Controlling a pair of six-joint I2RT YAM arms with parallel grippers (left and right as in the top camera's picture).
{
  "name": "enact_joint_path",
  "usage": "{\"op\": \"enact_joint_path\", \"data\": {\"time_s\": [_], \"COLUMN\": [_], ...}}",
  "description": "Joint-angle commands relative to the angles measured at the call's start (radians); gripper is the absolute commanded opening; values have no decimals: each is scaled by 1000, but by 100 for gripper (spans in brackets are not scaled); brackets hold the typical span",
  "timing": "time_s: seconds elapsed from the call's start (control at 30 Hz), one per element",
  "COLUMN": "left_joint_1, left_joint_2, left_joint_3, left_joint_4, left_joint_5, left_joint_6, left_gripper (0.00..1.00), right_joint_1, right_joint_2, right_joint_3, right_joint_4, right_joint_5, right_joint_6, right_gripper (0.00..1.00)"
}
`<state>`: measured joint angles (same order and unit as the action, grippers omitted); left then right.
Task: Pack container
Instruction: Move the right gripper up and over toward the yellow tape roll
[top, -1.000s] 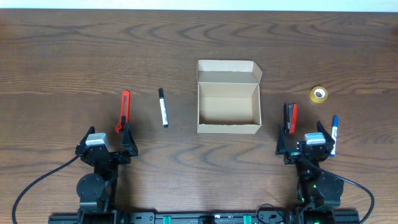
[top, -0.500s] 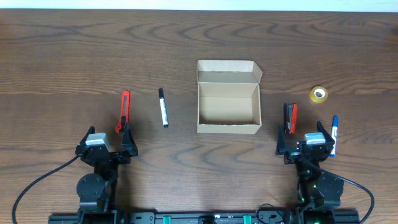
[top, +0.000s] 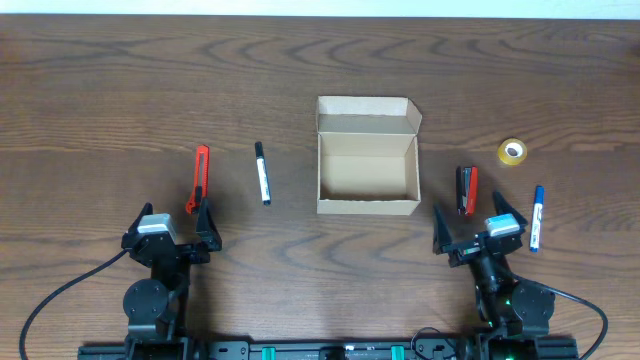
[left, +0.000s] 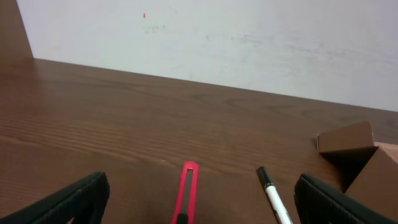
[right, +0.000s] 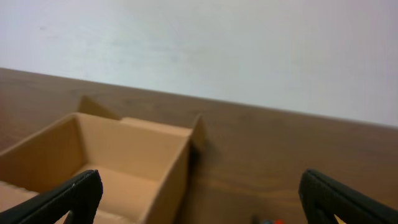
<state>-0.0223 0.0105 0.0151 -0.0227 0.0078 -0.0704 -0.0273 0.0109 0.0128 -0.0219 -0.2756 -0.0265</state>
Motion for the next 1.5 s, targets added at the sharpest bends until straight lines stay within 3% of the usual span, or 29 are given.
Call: {"op": "enact_joint_path", "data": {"time_s": [0.0, 0.3, 0.47, 0.73, 1.0, 1.27, 1.47], "left_joint_1": [4, 4, 4, 4, 4, 4, 4], "left_joint_2": [-6, -6, -6, -6, -6, -6, -6], "left_joint_3": [-10, -10, -10, -10, -10, -10, -10], "left_joint_4": [-55, -55, -55, -55, -55, -55, -55], "left_joint_5": [-11, -11, -11, -11, -11, -11, -11], "left_joint_6": [11, 11, 11, 11, 11, 11, 11], "left_gripper": [95, 95, 95, 95, 95, 95, 95], "right_joint_1": [8, 8, 8, 8, 8, 8, 8], "right_joint_2": [-4, 34, 142, 196, 243, 659, 1048], "right_joint_3": [82, 589, 872, 1201, 1276, 1363, 1606], "right_joint_4": [-67, -620, -869, -936, -1034, -1151, -1331], "right_joint_5": [-72, 233, 236, 155, 140, 141, 252], "right_joint_6": [93, 55, 153, 168, 243, 230, 181], "right_gripper": [99, 99, 99, 99, 99, 99, 99]}}
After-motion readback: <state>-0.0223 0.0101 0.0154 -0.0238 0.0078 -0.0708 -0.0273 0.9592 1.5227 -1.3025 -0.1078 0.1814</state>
